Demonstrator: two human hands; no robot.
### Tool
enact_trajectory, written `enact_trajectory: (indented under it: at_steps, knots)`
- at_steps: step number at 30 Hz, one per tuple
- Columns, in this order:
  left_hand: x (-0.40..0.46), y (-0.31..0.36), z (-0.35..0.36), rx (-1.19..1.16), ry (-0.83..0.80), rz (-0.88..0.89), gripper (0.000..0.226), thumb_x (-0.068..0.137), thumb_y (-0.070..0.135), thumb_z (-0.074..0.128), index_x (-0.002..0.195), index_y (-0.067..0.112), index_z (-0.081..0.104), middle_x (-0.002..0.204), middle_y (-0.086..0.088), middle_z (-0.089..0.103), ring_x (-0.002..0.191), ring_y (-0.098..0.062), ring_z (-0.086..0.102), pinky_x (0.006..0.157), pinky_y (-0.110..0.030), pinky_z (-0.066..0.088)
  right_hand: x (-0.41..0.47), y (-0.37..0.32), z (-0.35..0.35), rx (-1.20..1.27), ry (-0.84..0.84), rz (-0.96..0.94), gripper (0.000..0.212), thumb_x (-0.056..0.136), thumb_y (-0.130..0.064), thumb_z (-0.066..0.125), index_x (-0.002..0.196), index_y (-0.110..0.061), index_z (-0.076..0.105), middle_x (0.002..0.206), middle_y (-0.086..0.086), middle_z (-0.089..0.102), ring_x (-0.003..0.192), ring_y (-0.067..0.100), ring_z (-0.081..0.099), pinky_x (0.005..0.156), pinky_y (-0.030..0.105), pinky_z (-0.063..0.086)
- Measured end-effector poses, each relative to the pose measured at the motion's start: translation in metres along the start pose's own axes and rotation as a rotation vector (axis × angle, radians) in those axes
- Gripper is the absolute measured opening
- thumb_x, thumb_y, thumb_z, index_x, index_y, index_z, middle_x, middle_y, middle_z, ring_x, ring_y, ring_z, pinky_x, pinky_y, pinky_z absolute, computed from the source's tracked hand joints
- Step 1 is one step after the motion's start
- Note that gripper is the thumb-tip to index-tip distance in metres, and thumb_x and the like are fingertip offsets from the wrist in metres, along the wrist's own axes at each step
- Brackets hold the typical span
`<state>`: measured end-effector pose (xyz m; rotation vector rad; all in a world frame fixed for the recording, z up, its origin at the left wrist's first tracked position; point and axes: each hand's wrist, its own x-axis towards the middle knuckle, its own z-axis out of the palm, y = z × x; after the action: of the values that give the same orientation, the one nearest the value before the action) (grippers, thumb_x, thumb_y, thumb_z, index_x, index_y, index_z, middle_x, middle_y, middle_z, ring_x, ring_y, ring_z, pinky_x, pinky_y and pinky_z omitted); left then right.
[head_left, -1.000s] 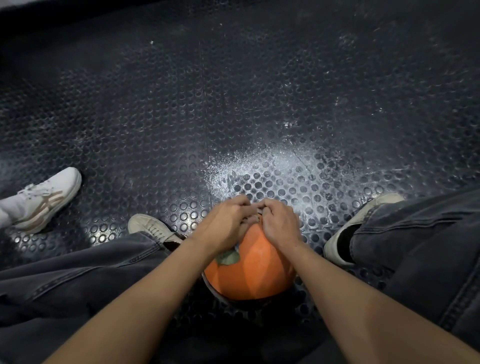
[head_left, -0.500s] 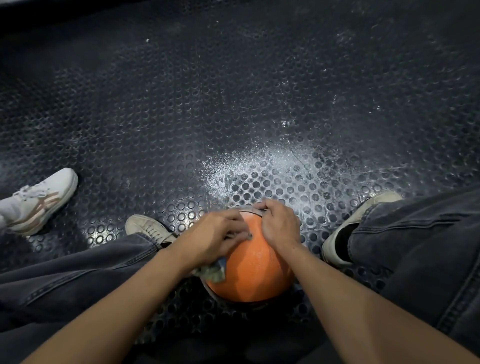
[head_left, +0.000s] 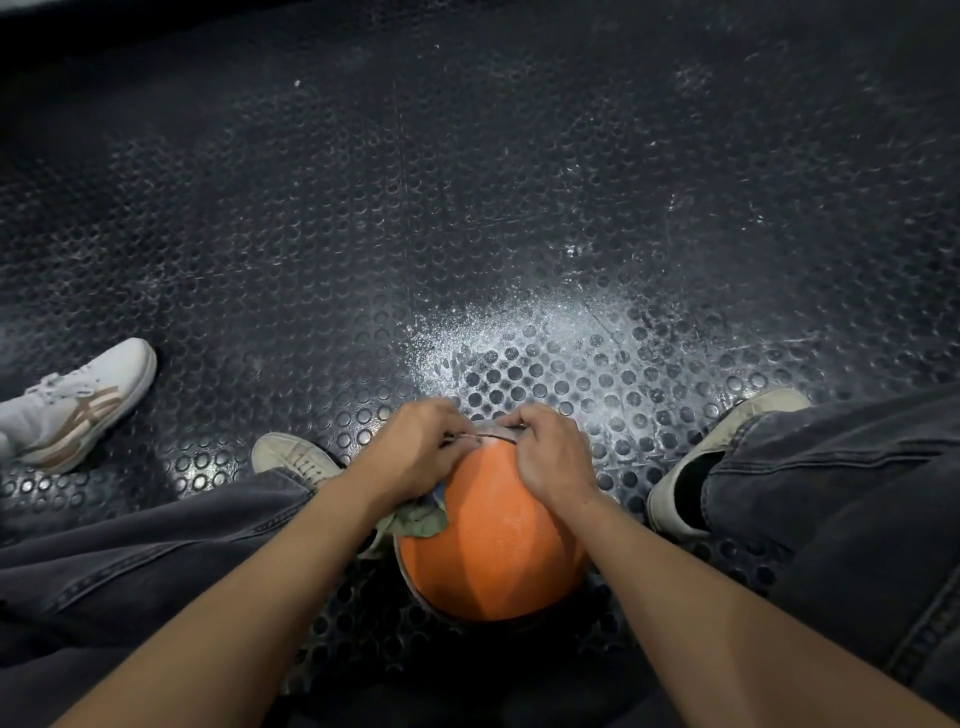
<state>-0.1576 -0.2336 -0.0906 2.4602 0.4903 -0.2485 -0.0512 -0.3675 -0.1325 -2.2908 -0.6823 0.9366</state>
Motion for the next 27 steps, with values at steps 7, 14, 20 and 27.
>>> enact_trajectory:
  at_steps: [7, 14, 20, 27]
  knots:
    - [0.008, -0.003, -0.006, 0.025, -0.056, -0.046, 0.02, 0.091, 0.027, 0.063, 0.104, 0.016, 0.073, 0.1, 0.002, 0.065, 0.088, -0.013, 0.059, 0.082, -0.039, 0.051, 0.0, -0.001, 0.001, 0.019, 0.01, 0.027, 0.033, 0.099, -0.011, 0.043, 0.103, -0.029, 0.07, 0.112, -0.008, 0.066, 0.097, 0.013, 0.057, 0.099, 0.041, 0.043]
    - [0.019, 0.018, 0.003, 0.04, -0.07, -0.033, 0.02, 0.091, 0.03, 0.063, 0.104, 0.019, 0.074, 0.095, 0.003, 0.064, 0.084, -0.015, 0.06, 0.077, -0.039, 0.052, -0.002, 0.002, -0.004, -0.012, 0.029, 0.063, 0.032, 0.1, -0.012, 0.042, 0.104, -0.029, 0.069, 0.112, -0.007, 0.067, 0.093, 0.015, 0.058, 0.081, 0.033, 0.04]
    - [0.018, 0.024, 0.005, 0.022, -0.047, 0.009, 0.017, 0.09, 0.023, 0.064, 0.101, 0.015, 0.075, 0.096, -0.002, 0.067, 0.085, -0.018, 0.06, 0.079, -0.035, 0.05, -0.008, -0.004, -0.002, -0.051, 0.053, 0.056, 0.028, 0.1, -0.014, 0.045, 0.105, -0.025, 0.069, 0.111, -0.003, 0.069, 0.091, 0.016, 0.056, 0.084, 0.032, 0.038]
    - [0.015, -0.003, -0.007, 0.08, -0.084, -0.065, 0.019, 0.09, 0.025, 0.064, 0.102, 0.014, 0.074, 0.099, 0.0, 0.067, 0.088, -0.016, 0.061, 0.082, -0.037, 0.051, -0.007, -0.008, 0.0, -0.033, 0.034, 0.049, 0.031, 0.101, -0.014, 0.044, 0.106, -0.029, 0.07, 0.112, -0.007, 0.067, 0.104, 0.018, 0.059, 0.101, 0.038, 0.038]
